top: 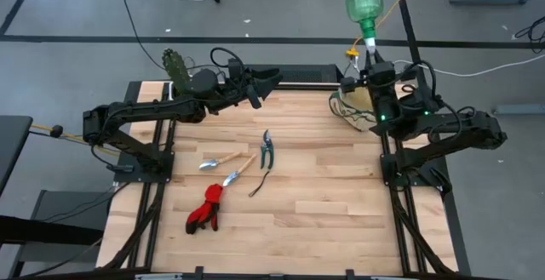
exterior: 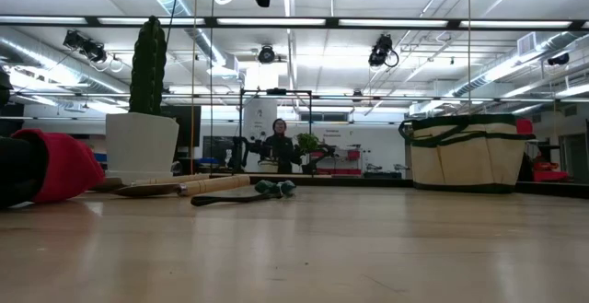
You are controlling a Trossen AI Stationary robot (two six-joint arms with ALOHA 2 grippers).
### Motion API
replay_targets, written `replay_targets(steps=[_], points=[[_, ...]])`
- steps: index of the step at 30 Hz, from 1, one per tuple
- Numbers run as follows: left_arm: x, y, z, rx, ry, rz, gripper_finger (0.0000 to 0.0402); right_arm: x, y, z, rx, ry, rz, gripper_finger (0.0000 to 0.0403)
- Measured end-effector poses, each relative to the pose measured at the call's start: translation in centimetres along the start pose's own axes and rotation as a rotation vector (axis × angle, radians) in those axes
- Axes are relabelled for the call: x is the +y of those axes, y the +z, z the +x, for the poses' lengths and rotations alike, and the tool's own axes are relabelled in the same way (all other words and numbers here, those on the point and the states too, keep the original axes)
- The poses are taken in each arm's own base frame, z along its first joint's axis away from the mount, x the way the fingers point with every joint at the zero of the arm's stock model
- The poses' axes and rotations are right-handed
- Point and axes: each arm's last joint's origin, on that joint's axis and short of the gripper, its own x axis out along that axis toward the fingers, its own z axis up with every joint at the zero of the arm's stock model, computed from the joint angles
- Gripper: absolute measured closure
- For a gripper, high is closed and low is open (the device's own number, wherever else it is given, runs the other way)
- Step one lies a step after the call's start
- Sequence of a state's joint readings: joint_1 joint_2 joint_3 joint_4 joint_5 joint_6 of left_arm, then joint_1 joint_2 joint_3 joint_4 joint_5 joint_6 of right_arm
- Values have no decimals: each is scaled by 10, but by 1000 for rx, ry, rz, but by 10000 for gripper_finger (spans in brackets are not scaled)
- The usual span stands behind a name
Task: Pick & Place Garden tools in Gardening bag
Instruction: Put the green spray bottle into the white gardening bag
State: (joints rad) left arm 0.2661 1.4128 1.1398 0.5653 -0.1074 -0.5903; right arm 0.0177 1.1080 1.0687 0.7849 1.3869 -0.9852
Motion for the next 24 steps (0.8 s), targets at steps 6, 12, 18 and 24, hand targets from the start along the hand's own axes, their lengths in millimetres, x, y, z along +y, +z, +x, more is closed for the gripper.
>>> replay_targets(steps=[6, 12, 18, 24], points=[[0, 0, 0, 0, 0, 0, 141, 2, 3, 0, -116, 84, 73, 351], [-1, 0, 0, 15, -22, 1, 141, 9, 6, -2, -258, 231, 124, 351], [-1, 0, 0, 15, -22, 1, 141, 20, 5, -4, -400, 487, 209, 351], [-1, -1, 0, 15, -22, 1, 141, 28, 3, -6, -447, 681, 263, 351]])
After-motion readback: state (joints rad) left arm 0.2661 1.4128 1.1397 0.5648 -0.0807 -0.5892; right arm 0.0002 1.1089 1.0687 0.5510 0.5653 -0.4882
